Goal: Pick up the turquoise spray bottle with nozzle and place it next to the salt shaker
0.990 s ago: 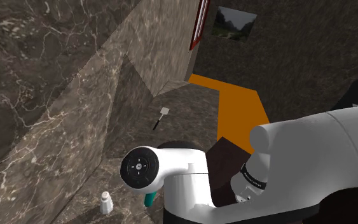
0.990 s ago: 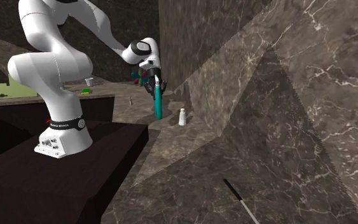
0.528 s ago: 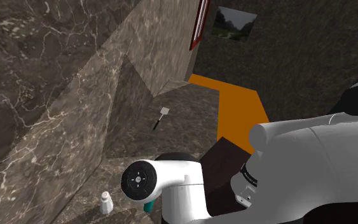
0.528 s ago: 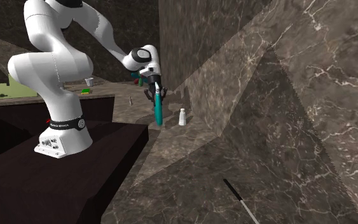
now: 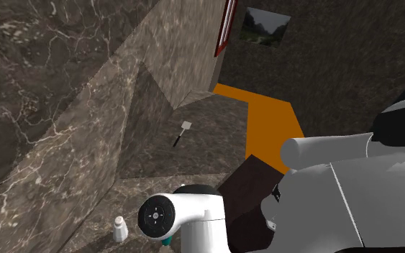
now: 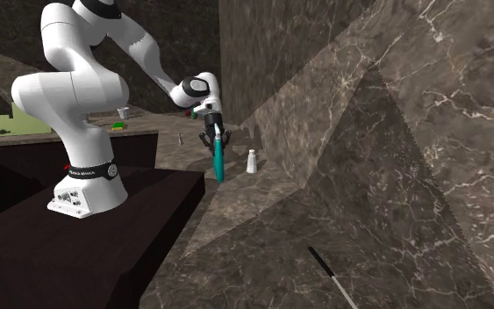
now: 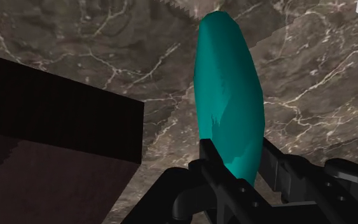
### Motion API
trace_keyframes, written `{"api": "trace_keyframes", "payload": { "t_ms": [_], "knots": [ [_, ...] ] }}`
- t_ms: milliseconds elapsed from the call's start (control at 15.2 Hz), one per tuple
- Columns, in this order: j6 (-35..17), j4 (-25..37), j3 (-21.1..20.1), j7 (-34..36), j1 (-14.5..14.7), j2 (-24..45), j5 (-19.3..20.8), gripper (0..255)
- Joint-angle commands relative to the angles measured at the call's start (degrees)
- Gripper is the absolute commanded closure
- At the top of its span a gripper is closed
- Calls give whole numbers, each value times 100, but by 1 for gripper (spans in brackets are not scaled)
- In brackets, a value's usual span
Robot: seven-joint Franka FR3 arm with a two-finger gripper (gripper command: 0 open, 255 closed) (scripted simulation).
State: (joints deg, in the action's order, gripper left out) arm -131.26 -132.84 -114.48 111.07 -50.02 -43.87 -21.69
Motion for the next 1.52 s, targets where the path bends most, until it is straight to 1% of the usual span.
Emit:
{"api": "trace_keyframes", "payload": {
  "t_ms": [0,66,528,594,924,1188,1452],
  "knots": [
    [-99,34,-180,-7,-139,-90,-91,255],
    [-139,44,-249,-10,-190,-126,-127,255],
    [-139,44,-249,-10,-191,-126,-126,255],
    [-143,60,-264,-18,-217,-137,-130,0],
    [-139,44,-249,-10,-191,-126,-126,0],
    [529,299,318,205,317,139,216,0],
    [530,299,319,204,318,137,214,0]
  ]
}}
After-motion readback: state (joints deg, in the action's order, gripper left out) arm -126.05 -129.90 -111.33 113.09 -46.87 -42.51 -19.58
